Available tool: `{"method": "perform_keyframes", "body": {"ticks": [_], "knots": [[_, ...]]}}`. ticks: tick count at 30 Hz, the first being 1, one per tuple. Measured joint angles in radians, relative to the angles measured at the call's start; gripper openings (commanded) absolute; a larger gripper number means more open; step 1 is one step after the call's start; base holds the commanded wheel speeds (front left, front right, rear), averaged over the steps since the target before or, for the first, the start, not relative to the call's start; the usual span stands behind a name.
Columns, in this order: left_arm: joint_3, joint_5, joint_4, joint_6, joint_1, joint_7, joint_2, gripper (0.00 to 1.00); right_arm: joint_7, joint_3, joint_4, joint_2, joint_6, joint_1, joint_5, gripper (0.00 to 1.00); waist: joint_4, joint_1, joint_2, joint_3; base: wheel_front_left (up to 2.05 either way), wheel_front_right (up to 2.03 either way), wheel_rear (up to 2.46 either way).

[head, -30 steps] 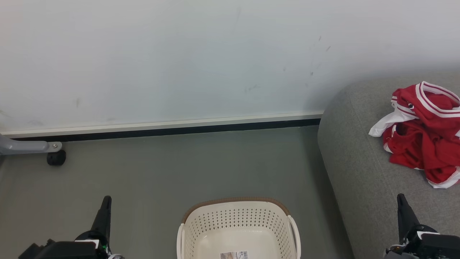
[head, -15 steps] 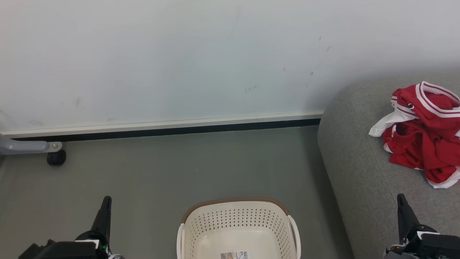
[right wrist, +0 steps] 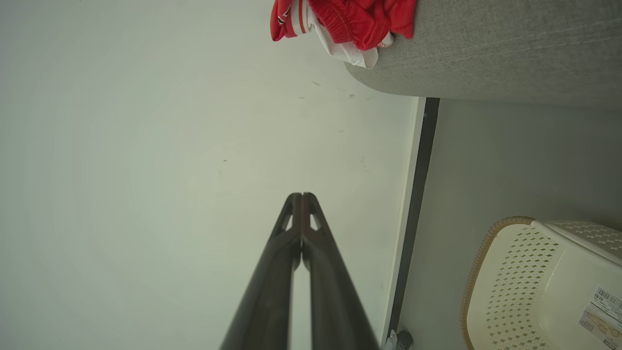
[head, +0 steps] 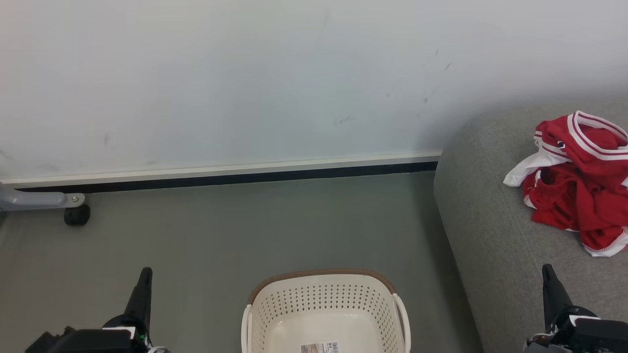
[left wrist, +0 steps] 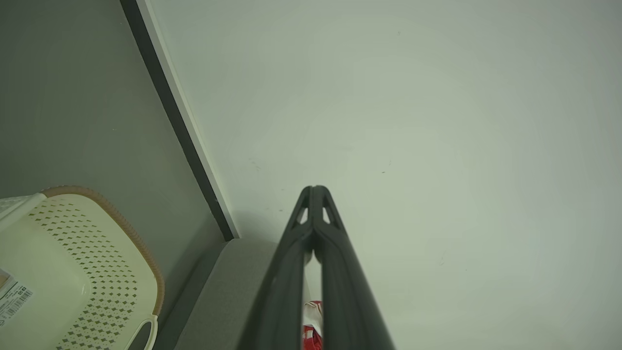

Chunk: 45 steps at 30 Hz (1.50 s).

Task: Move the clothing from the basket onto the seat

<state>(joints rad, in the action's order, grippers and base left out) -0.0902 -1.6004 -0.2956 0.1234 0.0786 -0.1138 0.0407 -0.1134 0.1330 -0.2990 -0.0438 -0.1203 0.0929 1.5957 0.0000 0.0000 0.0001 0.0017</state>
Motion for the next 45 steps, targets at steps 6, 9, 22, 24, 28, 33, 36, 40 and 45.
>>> {"method": "perform_keyframes", "body": {"ticks": [6,9,22,24,28,33,36,40,45], "knots": [[0.0,0.0,0.0,0.0,0.0,0.0,0.0,0.0,0.0,0.0,0.0,0.0,0.0,0.0,0.0,0.0,0.0,0.0,0.0,0.0,0.0,0.0,0.0],[0.0,0.0,0.0,0.0,0.0,0.0,0.0,0.0,0.0,0.0,0.0,0.0,0.0,0.0,0.0,0.0,0.0,0.0,0.0,0.0,0.0,0.0,0.0],[0.0,0.0,0.0,0.0,0.0,0.0,0.0,0.0,0.0,0.0,0.0,0.0,0.0,0.0,0.0,0.0,0.0,0.0,0.0,0.0,0.0,0.0,0.0],[0.0,0.0,0.0,0.0,0.0,0.0,0.0,0.0,0.0,0.0,0.0,0.0,0.0,0.0,0.0,0.0,0.0,0.0,0.0,0.0,0.0,0.0,0.0],[0.0,0.0,0.0,0.0,0.0,0.0,0.0,0.0,0.0,0.0,0.0,0.0,0.0,0.0,0.0,0.0,0.0,0.0,0.0,0.0,0.0,0.0,0.0],[0.0,0.0,0.0,0.0,0.0,0.0,0.0,0.0,0.0,0.0,0.0,0.0,0.0,0.0,0.0,0.0,0.0,0.0,0.0,0.0,0.0,0.0,0.0],[0.0,0.0,0.0,0.0,0.0,0.0,0.0,0.0,0.0,0.0,0.0,0.0,0.0,0.0,0.0,0.0,0.0,0.0,0.0,0.0,0.0,0.0,0.0],[0.0,0.0,0.0,0.0,0.0,0.0,0.0,0.0,0.0,0.0,0.0,0.0,0.0,0.0,0.0,0.0,0.0,0.0,0.0,0.0,0.0,0.0,0.0],[0.0,0.0,0.0,0.0,0.0,0.0,0.0,0.0,0.0,0.0,0.0,0.0,0.0,0.0,0.0,0.0,0.0,0.0,0.0,0.0,0.0,0.0,0.0]]}}
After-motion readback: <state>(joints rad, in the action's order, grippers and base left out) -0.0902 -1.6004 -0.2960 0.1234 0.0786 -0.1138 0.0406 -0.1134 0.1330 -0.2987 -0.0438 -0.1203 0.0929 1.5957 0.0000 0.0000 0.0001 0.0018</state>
